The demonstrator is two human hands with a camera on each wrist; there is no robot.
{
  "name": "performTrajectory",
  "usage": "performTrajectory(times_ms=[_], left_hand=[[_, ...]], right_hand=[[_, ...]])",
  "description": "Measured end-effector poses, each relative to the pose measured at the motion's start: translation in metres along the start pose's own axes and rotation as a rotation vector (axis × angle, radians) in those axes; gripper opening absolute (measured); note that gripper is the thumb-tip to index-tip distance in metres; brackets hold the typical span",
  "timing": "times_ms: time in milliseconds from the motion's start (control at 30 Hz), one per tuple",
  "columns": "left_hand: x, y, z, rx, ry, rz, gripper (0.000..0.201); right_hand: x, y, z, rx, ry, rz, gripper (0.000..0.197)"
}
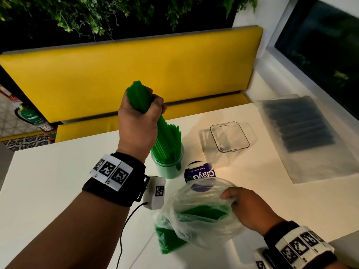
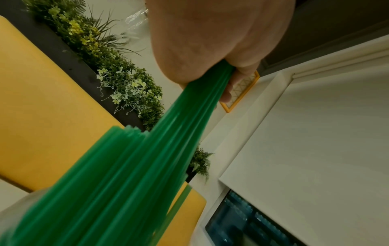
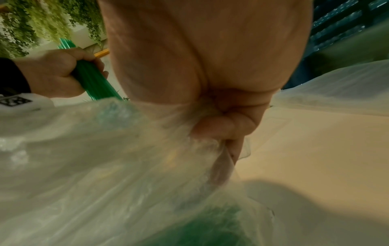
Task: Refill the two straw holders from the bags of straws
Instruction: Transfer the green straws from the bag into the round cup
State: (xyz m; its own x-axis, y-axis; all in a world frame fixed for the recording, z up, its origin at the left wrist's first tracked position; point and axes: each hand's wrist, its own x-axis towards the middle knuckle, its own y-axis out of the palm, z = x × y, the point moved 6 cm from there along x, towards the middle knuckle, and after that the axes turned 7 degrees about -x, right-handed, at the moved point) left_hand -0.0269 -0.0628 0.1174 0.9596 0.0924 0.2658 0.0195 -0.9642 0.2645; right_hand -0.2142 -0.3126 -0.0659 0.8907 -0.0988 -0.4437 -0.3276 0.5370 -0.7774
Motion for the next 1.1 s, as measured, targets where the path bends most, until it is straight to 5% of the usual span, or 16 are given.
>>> performTrajectory(times_ms=[133,267,367,500,600,667,733,900,1000,1100], left_hand=[[-0.013,-0.008,0.02,0.242,-0.011,0.025,0.016],[-0.022,-0.019,0.051,0.606,-0.105,0.171,0.036],[-0.027,-0.026,0.063,0.64,-0.27,0.228,0.062],[-0.017,-0.022,0.026,0.651,-0.015,0.212,0.092],[-0.015,0.002,0.023,1.049,0.223,0.387,0.076],[-0.02,0.011,0.055,1.362,0.138,0.615,0.07],[-0.021,0.007,0.071,1.41,0.066,0.711,0.067],[-0.017,0.007,0.054,1.326,0.236,0.47,0.07],[-0.024,0.016,0.068,1.329,0.281,0.567,0.043],[-0.016,0.01,0.072,1.172,0.326,0.485,0.021]], right_hand=[[0.0,-0.001,0.001,-0.03,-0.006,0.007,0.051],[-0.002,-0.001,0.001,-0.034,-0.023,-0.007,0.051],[-0.002,-0.001,0.0,-0.047,-0.024,0.002,0.05],[-0.003,0.0,0.0,-0.065,-0.017,0.013,0.048],[-0.003,0.0,0.001,-0.057,0.002,0.025,0.046],[-0.003,-0.001,0.003,-0.043,-0.001,0.028,0.047],[-0.004,-0.002,0.006,-0.041,-0.016,0.035,0.047],[-0.007,-0.004,0.004,-0.033,-0.007,0.054,0.047],[-0.008,-0.003,0.004,-0.041,-0.002,0.056,0.047],[-0.008,-0.002,0.006,-0.042,0.0,0.06,0.046]])
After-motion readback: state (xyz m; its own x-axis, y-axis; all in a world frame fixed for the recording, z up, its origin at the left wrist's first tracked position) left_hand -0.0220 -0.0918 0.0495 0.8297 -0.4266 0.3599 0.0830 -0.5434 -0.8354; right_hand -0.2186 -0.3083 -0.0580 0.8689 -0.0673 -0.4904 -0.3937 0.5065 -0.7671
